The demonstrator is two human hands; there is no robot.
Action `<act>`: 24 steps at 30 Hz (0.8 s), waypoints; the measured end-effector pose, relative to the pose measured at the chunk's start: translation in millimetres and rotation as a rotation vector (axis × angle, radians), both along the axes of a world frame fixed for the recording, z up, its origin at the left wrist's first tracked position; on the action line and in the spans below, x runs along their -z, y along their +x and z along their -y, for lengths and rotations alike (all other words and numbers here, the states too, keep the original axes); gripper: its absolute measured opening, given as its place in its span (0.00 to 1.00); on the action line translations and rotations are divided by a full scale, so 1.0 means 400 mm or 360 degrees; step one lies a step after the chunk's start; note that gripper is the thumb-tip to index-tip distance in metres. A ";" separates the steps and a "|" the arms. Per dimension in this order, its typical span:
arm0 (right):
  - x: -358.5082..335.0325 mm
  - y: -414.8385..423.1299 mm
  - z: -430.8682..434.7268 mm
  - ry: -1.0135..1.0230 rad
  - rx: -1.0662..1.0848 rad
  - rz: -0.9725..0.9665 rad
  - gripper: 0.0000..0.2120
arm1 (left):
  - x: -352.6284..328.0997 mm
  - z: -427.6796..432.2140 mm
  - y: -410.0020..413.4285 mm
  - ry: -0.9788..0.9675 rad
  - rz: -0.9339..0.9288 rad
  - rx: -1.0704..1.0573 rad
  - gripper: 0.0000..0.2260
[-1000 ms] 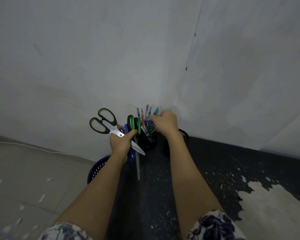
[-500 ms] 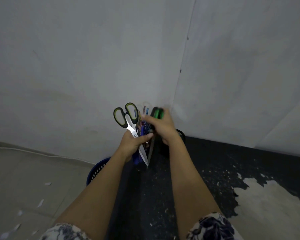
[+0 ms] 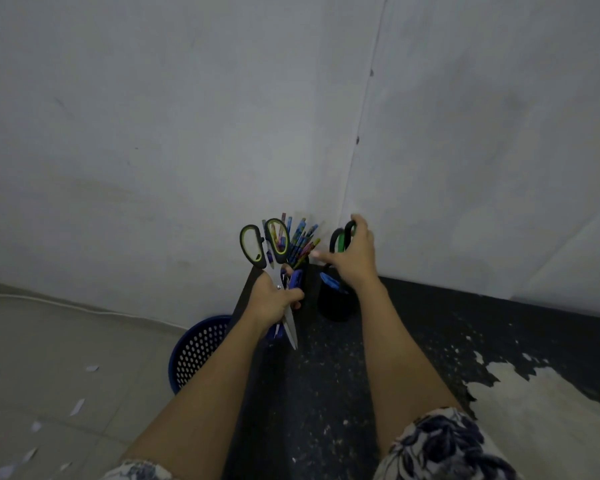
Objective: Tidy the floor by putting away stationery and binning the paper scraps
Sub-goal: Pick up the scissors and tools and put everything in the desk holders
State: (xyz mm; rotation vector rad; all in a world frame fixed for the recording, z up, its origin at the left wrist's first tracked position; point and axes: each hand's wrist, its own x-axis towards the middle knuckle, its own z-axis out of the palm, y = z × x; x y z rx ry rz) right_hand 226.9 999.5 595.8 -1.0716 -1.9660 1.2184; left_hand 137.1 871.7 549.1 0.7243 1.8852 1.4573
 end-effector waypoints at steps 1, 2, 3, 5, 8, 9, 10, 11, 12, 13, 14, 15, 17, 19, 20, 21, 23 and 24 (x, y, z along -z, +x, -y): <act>0.014 0.001 0.001 -0.0030 -0.0029 0.0044 0.49 | 0.001 -0.002 -0.002 0.0022 -0.0020 0.0016 0.13; 0.021 0.000 0.002 -0.0027 -0.0035 0.0084 0.50 | 0.001 -0.005 -0.003 0.0038 -0.0037 0.0034 0.12; 0.022 -0.005 0.007 0.0022 -0.0008 0.0121 0.49 | 0.002 -0.008 -0.005 0.0047 -0.0050 0.0045 0.11; 0.004 -0.020 0.031 0.0270 0.0084 0.0068 0.42 | 0.007 -0.014 -0.008 0.0017 -0.0061 0.0032 0.12; -0.038 -0.056 0.089 0.0508 -0.0130 -0.0024 0.33 | 0.001 -0.026 0.001 0.0030 -0.0110 0.0053 0.16; -0.045 -0.068 0.109 0.0501 -0.0256 0.0071 0.36 | 0.001 -0.034 0.007 0.0051 -0.0160 0.0060 0.18; -0.045 -0.078 0.123 0.0452 -0.0350 0.0180 0.41 | -0.004 -0.042 0.017 0.0042 -0.0232 0.0021 0.20; -0.043 -0.087 0.130 0.0395 -0.0396 0.0239 0.44 | -0.011 -0.047 0.026 -0.0005 -0.0288 -0.0074 0.22; -0.041 -0.093 0.132 0.0344 -0.0387 0.0227 0.45 | -0.018 -0.050 0.034 -0.0053 -0.0316 -0.0150 0.23; -0.041 -0.095 0.132 0.0304 -0.0335 0.0164 0.44 | -0.023 -0.053 0.039 -0.0059 -0.0354 -0.0152 0.23; -0.047 -0.093 0.130 0.0269 -0.0262 0.0077 0.43 | -0.028 -0.056 0.040 -0.0029 -0.0396 -0.0069 0.21; -0.058 -0.088 0.127 0.0237 -0.0181 -0.0025 0.41 | -0.033 -0.055 0.043 0.0025 -0.0404 0.0023 0.19; -0.088 -0.073 0.107 0.0200 0.0014 -0.0228 0.39 | -0.045 -0.047 0.045 0.0104 -0.0277 0.0092 0.20; -0.123 -0.050 0.068 0.0236 0.0216 -0.0418 0.37 | -0.043 -0.039 0.035 0.0145 -0.0124 0.0041 0.23; -0.139 -0.037 0.046 0.0261 0.0297 -0.0505 0.36 | -0.040 -0.034 0.030 0.0176 -0.0044 0.0019 0.22; -0.149 -0.024 0.024 0.0287 0.0353 -0.0575 0.36 | -0.034 -0.030 0.023 0.0206 0.0036 -0.0005 0.20; -0.151 -0.005 -0.016 0.0339 0.0384 -0.0631 0.36 | -0.022 -0.023 0.006 0.0205 0.0092 -0.0070 0.14; -0.143 0.000 -0.028 0.0361 0.0369 -0.0616 0.36 | -0.019 -0.020 0.001 0.0189 0.0080 -0.0091 0.12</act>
